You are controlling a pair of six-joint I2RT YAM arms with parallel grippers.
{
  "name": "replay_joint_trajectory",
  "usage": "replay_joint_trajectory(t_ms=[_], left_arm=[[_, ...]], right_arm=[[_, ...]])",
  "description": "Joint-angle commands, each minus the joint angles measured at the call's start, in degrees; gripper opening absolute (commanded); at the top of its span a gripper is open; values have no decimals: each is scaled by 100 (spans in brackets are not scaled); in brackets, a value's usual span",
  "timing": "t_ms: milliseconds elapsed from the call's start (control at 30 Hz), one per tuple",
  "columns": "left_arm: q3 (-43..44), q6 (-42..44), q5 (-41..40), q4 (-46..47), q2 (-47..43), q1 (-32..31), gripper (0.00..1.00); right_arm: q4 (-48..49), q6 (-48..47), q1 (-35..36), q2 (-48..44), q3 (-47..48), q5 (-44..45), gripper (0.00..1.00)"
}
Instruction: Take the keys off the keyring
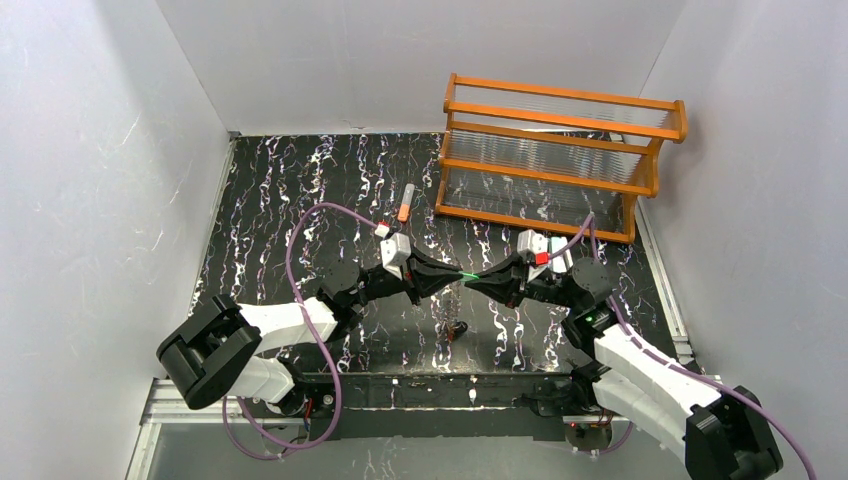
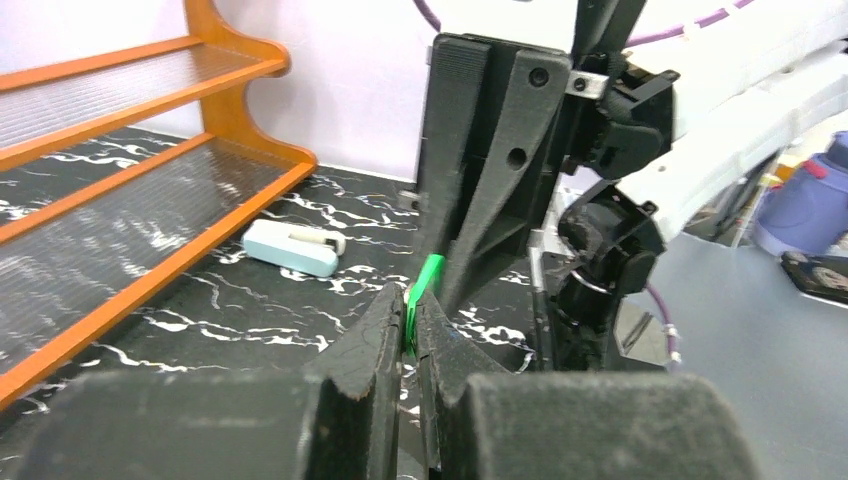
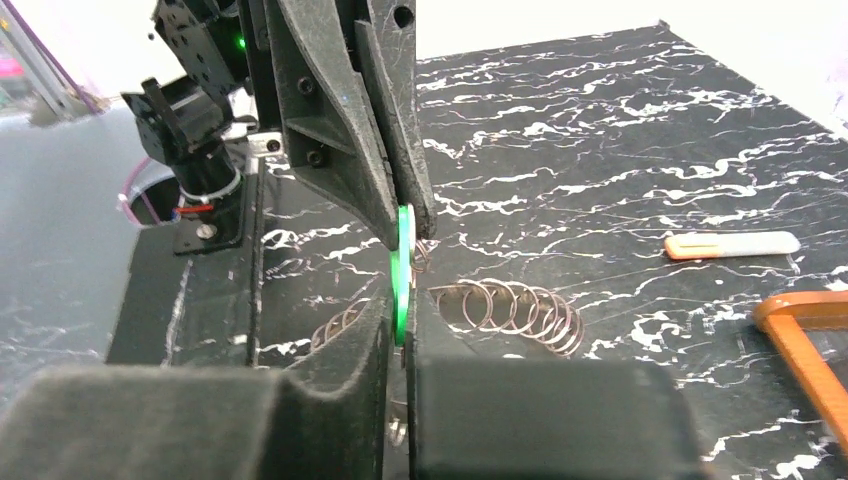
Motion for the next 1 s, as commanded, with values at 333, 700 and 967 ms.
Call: replay_joint_trajectory(t_ms=[333,700,967], left_arm=[[589,1344,641,-1746,-419,94,30],[1471,2319,834,-3694,-576,150,44],[1925,2558,1219,-4294,-418,190,41]], right_arm=[[-4646,-1759,-26,-30,2367,358,1],[-7830,-3273,-29,1085,4358,175,1],[-8391,-3692,-16,1359,4804,63,1]])
